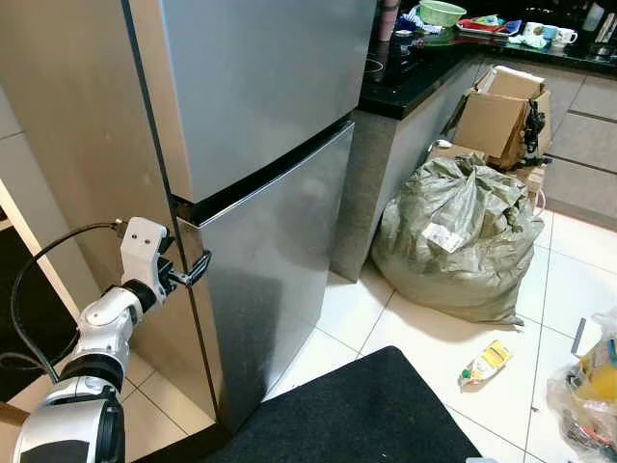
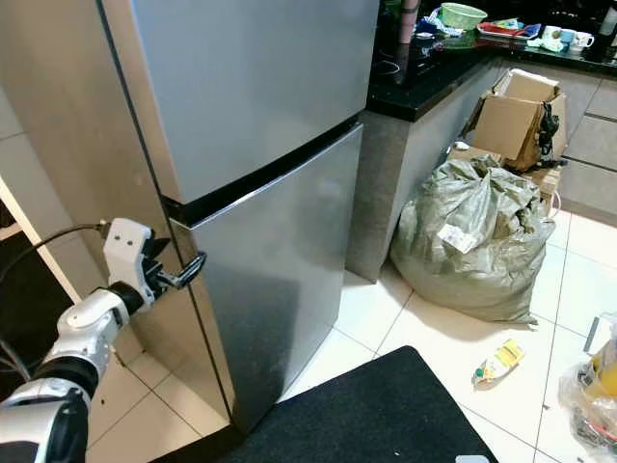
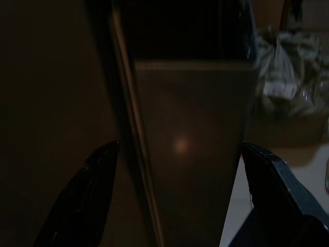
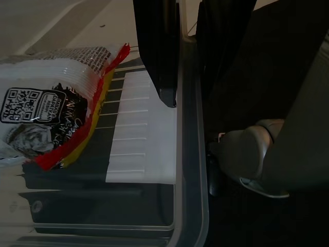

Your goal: Restocking fridge

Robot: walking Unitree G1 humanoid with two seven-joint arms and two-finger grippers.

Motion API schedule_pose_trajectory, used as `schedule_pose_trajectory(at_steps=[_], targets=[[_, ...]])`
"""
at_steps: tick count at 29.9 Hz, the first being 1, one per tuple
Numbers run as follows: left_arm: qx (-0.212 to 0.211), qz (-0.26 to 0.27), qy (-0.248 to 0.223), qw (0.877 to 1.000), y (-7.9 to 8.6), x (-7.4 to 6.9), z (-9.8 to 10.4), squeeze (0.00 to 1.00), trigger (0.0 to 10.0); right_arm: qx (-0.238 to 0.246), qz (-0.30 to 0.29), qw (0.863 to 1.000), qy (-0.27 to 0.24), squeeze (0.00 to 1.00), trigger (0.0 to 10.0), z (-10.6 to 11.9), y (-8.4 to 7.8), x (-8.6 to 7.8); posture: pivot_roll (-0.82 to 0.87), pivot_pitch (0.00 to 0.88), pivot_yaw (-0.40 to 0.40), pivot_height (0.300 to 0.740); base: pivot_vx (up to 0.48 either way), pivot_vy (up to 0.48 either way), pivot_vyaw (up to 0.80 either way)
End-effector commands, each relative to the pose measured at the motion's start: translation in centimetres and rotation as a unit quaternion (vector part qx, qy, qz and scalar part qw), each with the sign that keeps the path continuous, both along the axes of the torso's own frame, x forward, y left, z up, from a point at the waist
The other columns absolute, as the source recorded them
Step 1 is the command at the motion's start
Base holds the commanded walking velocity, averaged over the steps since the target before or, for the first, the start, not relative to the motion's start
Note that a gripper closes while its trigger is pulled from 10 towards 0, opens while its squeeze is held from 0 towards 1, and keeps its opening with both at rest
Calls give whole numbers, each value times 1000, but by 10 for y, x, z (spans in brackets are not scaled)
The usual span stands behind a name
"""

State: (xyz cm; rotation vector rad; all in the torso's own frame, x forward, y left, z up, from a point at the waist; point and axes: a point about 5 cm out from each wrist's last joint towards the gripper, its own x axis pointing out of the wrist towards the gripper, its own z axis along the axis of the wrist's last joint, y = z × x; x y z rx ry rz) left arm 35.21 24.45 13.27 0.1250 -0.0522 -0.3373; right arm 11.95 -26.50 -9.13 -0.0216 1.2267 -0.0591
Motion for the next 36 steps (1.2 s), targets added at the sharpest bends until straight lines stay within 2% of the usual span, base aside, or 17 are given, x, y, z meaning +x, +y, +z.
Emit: schedule_pose_trajectory(at_steps=[1,3,5,6,10,14,18,21,30,36], targets=[[-35,-30,-24,999,-9,2,6,0,10000,-5,4,1000,-2,0,10000,0,-1,0,-34,0,-35,740,0,0,0],[-49,-82,-22,995,-20,1,4,0,10000,-5,5,1000,-1,0,10000,0,-1,0,-34,0,-35,740,0,0,0],[-52,-98,-19,994,-23,0,3,0,10000,-5,5,1000,-1,0,10000,0,-1,0,-34,0,-35,740,0,0,0],[-54,-152,-9,987,-33,-4,-1,0,10000,-5,4,1000,-1,0,10000,0,-1,0,-34,0,-35,740,0,0,0],[-57,-183,-3,981,-39,-7,-4,0,10000,-5,3,1000,-1,0,10000,0,-1,0,-34,0,-35,740,0,0,0],[-61,-241,17,968,-48,-13,-12,0,10000,-4,4,1000,0,0,10000,0,0,-1,-33,0,-36,740,0,0,0],[-62,-258,22,964,-50,-16,-13,0,10000,-4,4,1000,0,0,10000,0,-1,-1,-33,0,-37,740,0,0,0],[-46,-283,30,958,-60,-19,-18,0,10000,-6,6,1000,-1,0,10000,1,-2,0,-33,0,-37,740,0,0,0],[-51,-318,31,946,-80,-23,-23,0,10000,-4,8,1000,0,0,10000,1,-2,1,-35,0,-37,740,0,0,0],[-50,-280,2,959,-76,-16,-13,0,10000,-4,7,1000,0,0,10000,1,-3,1,-38,0,-38,740,0,0,0]])
